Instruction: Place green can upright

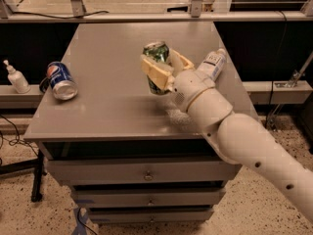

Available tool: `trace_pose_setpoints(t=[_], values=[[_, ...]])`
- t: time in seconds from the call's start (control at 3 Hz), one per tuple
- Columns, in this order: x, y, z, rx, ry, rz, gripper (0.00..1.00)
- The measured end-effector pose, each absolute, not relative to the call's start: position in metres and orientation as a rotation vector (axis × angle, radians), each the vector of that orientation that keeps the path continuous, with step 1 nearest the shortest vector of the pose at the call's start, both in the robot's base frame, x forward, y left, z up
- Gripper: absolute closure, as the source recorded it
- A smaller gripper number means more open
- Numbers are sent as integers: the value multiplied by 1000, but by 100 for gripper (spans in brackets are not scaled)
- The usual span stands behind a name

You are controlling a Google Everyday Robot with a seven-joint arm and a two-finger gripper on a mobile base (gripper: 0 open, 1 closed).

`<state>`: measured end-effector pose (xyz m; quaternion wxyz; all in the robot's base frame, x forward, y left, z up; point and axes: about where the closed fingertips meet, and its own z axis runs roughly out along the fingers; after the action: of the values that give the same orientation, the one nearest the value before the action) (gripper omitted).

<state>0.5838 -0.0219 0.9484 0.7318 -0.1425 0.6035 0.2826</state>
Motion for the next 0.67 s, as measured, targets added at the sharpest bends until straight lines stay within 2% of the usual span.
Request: trace_pose_setpoints(t=[0.67], values=[[570,-27,918,-288,1347,638,100]])
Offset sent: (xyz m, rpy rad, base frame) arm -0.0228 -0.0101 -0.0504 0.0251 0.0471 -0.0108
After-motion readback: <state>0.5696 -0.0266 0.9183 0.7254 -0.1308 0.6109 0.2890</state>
